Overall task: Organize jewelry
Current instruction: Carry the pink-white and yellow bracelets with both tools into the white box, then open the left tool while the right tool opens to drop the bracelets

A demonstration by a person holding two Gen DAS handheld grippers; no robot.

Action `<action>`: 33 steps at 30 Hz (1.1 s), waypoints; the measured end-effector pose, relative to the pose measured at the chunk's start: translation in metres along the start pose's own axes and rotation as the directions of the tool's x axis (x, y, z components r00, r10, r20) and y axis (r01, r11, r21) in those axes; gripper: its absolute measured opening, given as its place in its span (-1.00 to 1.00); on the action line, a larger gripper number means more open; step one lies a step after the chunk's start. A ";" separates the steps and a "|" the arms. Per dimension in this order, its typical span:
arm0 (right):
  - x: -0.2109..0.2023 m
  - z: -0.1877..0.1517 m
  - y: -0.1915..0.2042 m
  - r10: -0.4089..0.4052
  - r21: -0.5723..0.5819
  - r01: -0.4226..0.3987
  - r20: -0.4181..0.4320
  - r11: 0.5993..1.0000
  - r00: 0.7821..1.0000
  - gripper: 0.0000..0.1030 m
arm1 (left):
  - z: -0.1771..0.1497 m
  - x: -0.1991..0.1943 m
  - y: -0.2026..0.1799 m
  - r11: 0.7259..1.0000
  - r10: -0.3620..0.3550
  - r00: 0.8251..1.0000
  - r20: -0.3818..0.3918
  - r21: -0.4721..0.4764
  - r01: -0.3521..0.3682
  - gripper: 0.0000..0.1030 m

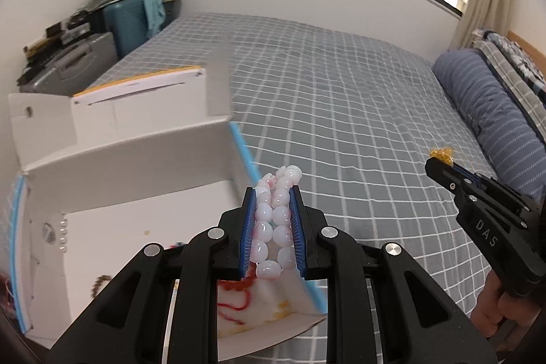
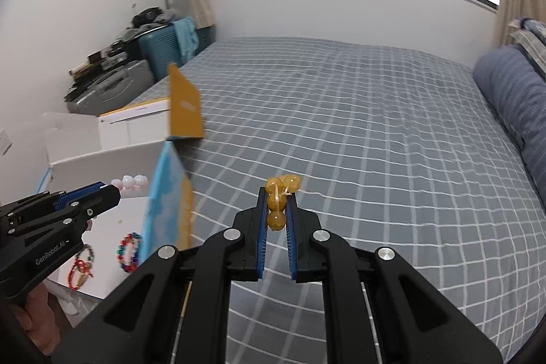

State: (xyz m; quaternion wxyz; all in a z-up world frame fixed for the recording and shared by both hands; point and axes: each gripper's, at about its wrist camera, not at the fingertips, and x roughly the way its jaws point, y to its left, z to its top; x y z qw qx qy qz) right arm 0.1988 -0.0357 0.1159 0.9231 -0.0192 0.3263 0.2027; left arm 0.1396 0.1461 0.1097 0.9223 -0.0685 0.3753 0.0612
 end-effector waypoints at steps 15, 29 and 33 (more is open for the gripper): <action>0.034 -0.011 0.136 0.154 -0.136 -0.162 -0.068 0.977 0.986 -0.82 | -0.039 -0.020 0.119 0.980 0.148 0.988 -0.043 -0.129 -0.152 -0.62; 0.081 -0.048 0.197 0.171 -0.156 -0.212 -0.242 0.965 0.955 -0.82 | -0.080 -0.004 0.182 0.955 0.205 0.967 -0.151 -0.187 -0.232 -0.62; 0.086 -0.053 0.201 0.162 -0.157 -0.208 -0.261 0.965 0.952 -0.82 | -0.085 0.000 0.186 0.954 0.203 0.966 -0.162 -0.192 -0.232 -0.62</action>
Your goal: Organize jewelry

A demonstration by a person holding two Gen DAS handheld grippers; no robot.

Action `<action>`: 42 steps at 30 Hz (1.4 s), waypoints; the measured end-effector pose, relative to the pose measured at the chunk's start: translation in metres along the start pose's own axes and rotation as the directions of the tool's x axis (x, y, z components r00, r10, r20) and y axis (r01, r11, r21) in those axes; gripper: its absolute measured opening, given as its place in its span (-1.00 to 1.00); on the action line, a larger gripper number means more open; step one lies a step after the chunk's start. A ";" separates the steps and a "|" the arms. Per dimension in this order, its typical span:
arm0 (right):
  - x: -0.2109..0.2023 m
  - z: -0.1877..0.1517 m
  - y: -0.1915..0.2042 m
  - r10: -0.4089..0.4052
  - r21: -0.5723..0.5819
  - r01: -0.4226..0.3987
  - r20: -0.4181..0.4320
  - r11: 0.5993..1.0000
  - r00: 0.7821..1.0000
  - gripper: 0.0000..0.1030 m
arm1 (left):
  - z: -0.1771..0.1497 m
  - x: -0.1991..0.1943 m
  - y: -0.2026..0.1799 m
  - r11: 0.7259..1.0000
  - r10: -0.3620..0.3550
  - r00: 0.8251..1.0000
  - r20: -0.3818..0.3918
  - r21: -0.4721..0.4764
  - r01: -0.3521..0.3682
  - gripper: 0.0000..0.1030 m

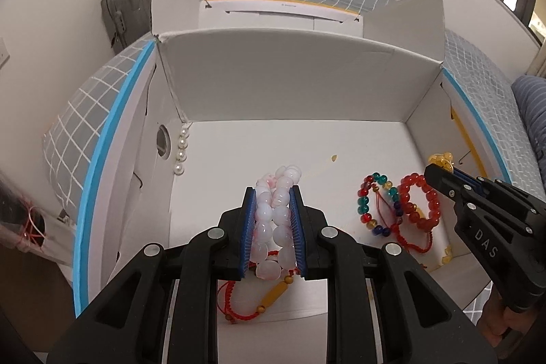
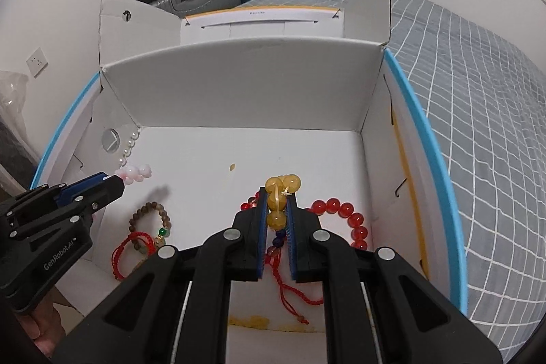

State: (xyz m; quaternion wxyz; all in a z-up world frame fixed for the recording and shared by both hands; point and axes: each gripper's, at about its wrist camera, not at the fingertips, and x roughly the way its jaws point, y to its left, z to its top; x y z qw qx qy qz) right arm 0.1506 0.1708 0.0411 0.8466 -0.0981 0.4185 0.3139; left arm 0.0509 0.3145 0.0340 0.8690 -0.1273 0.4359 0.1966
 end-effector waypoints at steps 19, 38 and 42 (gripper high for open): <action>-0.067 -0.004 -0.004 -0.023 0.011 0.021 0.171 1.000 0.985 0.65 | -0.009 -0.070 -0.007 1.000 0.029 0.981 0.190 -0.003 -0.029 0.49; -0.103 -0.079 0.005 -0.040 -0.005 0.042 0.207 0.999 0.978 0.85 | -0.076 -0.104 0.001 0.999 0.047 0.975 0.216 -0.017 -0.044 0.89; -0.099 -0.086 0.008 -0.039 -0.011 0.042 0.192 0.999 0.981 0.85 | -0.084 -0.104 0.001 0.998 0.057 0.976 0.211 -0.009 -0.056 0.89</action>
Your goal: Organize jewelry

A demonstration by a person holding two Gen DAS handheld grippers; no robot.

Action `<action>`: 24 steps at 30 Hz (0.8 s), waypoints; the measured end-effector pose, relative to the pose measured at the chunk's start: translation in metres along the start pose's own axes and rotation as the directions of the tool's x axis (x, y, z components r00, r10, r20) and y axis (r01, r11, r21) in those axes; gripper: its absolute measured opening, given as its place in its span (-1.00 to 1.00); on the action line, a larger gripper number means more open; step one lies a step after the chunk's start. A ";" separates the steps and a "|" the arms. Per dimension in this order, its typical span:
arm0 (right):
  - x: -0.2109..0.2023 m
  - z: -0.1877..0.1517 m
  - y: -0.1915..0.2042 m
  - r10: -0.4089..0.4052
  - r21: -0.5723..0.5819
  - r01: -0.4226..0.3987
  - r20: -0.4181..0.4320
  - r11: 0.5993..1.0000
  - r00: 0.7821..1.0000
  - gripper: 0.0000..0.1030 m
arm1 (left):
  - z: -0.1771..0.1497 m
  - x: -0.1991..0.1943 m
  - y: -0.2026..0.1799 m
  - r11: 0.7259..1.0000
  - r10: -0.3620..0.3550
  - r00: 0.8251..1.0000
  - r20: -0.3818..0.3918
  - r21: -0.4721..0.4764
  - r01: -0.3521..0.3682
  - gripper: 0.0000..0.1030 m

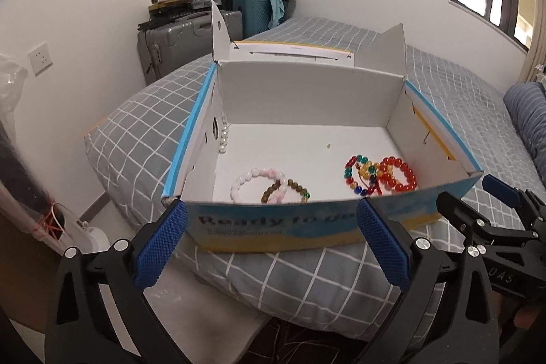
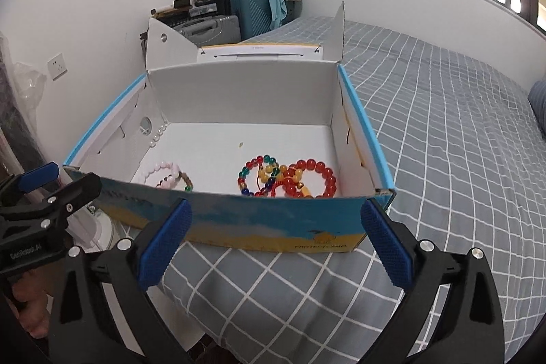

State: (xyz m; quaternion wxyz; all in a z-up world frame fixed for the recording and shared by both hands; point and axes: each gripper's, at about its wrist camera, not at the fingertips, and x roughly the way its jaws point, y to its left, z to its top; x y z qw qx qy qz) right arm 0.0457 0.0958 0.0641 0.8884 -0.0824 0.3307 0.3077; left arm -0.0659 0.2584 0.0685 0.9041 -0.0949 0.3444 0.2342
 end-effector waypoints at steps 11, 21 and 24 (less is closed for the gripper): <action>0.002 -0.001 0.000 -0.005 0.005 0.005 -0.004 1.000 1.000 0.85 | -0.005 0.002 0.008 1.000 0.009 1.000 -0.015 -0.019 -0.009 0.89; 0.001 -0.001 -0.004 -0.005 0.012 0.005 -0.001 1.000 1.000 0.85 | -0.003 0.001 0.007 1.000 0.005 1.000 -0.008 -0.015 -0.005 0.89; 0.000 0.000 -0.006 -0.006 0.013 0.006 -0.001 1.000 1.000 0.85 | -0.003 0.001 0.007 1.000 0.005 1.000 -0.008 -0.014 -0.005 0.89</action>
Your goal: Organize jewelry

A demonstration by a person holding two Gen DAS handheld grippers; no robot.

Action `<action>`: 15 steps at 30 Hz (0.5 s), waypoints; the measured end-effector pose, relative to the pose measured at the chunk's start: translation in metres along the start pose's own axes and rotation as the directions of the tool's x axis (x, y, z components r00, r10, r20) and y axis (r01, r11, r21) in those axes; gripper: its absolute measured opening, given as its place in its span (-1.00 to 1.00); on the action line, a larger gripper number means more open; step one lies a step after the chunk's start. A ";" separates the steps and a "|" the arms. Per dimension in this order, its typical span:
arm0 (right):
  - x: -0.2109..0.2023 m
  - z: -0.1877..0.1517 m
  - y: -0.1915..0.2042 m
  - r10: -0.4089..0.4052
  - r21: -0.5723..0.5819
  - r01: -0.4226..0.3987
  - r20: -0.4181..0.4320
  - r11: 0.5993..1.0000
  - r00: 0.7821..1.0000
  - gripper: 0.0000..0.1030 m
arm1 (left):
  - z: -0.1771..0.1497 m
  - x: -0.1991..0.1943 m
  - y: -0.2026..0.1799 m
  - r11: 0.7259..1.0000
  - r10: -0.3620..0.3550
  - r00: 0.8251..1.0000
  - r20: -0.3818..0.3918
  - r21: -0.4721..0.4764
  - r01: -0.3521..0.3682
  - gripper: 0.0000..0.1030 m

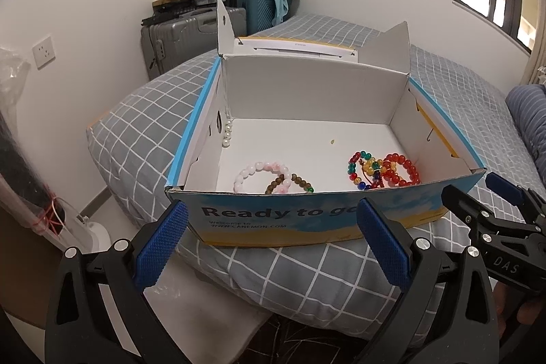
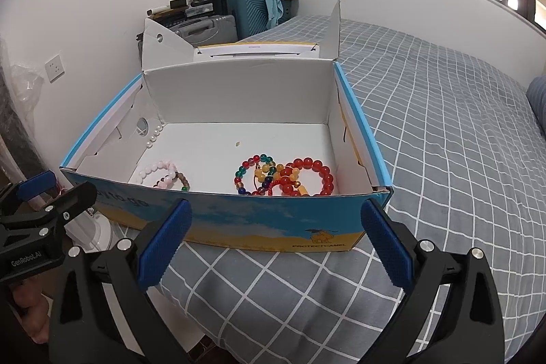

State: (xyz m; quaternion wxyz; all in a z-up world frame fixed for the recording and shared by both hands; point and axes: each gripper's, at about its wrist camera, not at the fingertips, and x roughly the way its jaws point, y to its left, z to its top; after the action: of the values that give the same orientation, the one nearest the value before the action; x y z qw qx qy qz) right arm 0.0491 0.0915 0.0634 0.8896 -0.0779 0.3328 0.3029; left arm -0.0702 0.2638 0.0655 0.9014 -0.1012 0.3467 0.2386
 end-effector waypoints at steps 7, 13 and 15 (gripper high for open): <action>0.001 0.000 0.000 0.003 -0.003 -0.003 -0.004 1.000 1.000 0.85 | 0.000 0.000 -0.002 1.000 -0.002 1.000 0.002 0.006 0.002 0.89; 0.001 0.000 0.001 0.003 0.000 -0.003 -0.007 1.000 1.000 0.85 | 0.001 -0.002 -0.006 1.000 0.010 1.000 0.009 0.019 -0.010 0.89; 0.001 0.000 0.001 0.003 0.002 -0.003 -0.004 1.000 1.000 0.85 | 0.001 -0.002 -0.006 1.000 0.019 1.000 0.008 0.021 -0.019 0.89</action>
State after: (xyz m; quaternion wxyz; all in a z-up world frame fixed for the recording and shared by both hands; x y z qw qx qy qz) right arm 0.0484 0.0928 0.0630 0.8886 -0.0772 0.3349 0.3039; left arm -0.0673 0.2580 0.0676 0.9014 -0.0875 0.3468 0.2441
